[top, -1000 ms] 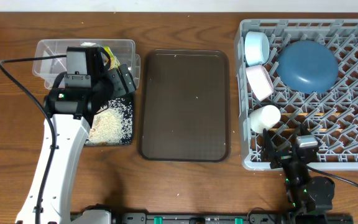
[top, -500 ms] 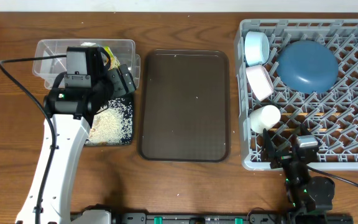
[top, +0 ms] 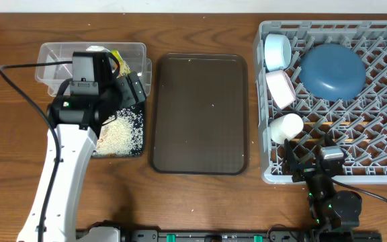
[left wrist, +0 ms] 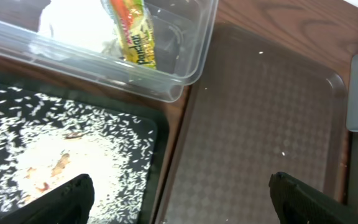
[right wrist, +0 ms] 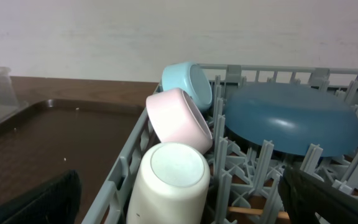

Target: Sort waste into correct bins and load items into the dishwasher rack

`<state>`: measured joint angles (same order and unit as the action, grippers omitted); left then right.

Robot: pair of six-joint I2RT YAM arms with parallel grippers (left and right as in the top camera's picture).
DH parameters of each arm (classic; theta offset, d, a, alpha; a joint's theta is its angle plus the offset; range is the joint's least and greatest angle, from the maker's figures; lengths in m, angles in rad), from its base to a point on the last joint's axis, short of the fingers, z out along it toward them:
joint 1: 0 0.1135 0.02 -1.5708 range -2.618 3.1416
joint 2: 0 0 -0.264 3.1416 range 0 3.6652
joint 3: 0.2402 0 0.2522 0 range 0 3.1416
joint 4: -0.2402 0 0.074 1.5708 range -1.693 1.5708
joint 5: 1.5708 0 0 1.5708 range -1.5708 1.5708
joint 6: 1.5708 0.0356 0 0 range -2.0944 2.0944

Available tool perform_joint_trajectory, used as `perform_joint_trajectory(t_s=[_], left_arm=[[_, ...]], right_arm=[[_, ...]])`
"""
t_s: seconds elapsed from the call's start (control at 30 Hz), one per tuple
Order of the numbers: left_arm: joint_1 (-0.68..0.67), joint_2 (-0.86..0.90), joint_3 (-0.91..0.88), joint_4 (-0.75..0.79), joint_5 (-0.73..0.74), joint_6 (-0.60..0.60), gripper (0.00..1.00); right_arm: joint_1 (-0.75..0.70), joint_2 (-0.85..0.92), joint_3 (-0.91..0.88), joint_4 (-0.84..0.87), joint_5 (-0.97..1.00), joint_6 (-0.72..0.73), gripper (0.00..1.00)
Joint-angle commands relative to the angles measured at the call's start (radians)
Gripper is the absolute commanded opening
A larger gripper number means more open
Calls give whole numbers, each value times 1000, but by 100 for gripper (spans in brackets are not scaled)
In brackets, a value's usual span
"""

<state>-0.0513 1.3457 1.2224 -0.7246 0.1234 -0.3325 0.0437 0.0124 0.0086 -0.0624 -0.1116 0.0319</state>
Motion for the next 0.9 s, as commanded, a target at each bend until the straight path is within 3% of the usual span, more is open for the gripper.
perform_joint_trajectory(t_s=[0.0,0.13,0.43,0.67,0.87], left_arm=[[3,-108,-49,16,-37,48,92],[0,-240,-182,145,26,212,92],[18,-700,-700,560,21,228,92],[20,-1067,-1008,631,6,227,93],[20,-1276,-1146,637,-2,227,92]], right_arm=[[11,-8,-3,-2,10,-14,99],[11,-8,-3,-2,10,-14,99],[11,-8,-3,-2,10,-14,99],[11,-8,-3,-2,10,-14,99],[11,-8,-3,-2,10,-14,99]])
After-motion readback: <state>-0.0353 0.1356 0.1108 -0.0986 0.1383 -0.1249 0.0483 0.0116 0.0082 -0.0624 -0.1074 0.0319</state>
